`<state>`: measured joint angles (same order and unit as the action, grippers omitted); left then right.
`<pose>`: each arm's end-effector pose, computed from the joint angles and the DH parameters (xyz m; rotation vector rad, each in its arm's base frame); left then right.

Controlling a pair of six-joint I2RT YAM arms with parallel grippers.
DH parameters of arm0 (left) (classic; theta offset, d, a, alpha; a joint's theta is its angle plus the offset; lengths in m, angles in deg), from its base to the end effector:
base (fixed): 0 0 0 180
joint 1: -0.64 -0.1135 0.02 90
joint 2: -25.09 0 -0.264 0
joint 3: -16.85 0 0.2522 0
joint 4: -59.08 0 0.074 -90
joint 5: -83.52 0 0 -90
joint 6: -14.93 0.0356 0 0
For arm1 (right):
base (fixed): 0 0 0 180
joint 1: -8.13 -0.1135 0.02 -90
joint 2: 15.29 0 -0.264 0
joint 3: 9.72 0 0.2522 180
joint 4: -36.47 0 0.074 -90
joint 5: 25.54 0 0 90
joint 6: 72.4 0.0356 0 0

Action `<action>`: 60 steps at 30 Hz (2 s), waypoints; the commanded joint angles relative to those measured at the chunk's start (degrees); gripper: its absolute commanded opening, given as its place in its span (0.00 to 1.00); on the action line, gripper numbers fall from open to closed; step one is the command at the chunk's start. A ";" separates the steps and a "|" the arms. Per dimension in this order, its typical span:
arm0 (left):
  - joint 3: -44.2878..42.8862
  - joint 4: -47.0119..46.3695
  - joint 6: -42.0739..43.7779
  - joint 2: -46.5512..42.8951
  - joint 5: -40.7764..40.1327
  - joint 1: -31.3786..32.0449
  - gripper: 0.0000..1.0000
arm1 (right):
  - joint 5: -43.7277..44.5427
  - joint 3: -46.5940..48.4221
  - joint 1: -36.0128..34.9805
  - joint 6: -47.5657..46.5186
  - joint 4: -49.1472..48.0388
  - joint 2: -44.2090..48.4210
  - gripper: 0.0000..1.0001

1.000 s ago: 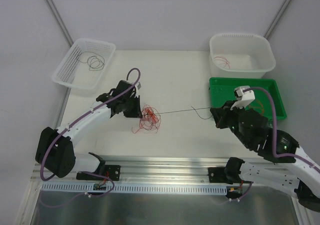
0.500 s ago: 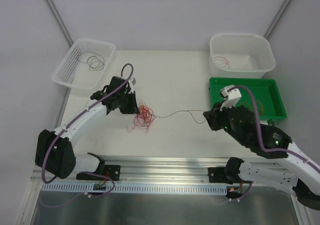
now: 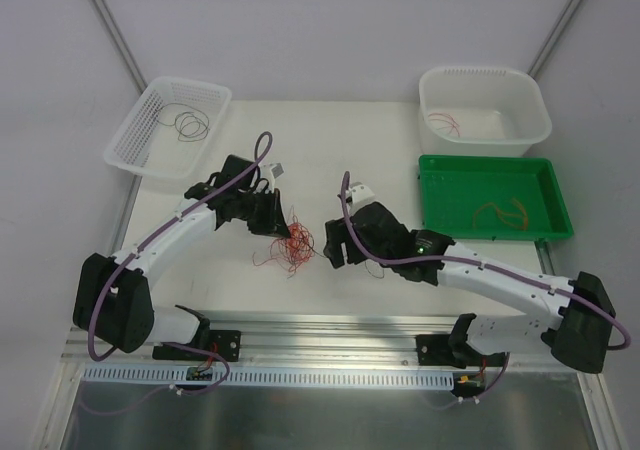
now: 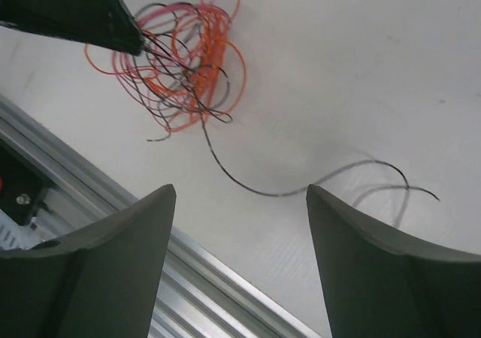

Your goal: Untangle the cables

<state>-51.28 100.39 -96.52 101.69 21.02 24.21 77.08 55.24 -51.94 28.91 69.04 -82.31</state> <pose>0.2468 -0.1256 0.2525 0.2722 2.5140 -0.9224 0.1357 0.2201 0.2857 -0.7898 2.0511 0.4746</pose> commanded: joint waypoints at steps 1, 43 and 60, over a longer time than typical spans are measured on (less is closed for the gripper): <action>0.67 -1.89 0.10 -0.04 3.87 -0.11 0.00 | -4.01 -0.48 -0.04 0.99 -16.32 -3.19 0.74; 22.98 -18.57 -14.58 -30.54 -12.47 5.34 0.65 | -12.17 -2.24 4.62 -4.89 -16.09 1.89 0.01; 26.68 -42.93 -13.17 -23.60 -12.56 12.99 0.47 | -12.97 -0.93 4.62 -6.21 -13.62 5.85 0.01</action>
<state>-25.22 64.37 -109.06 76.62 10.10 35.99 64.58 51.50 -47.35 23.34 56.60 -78.07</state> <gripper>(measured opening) 0.486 0.043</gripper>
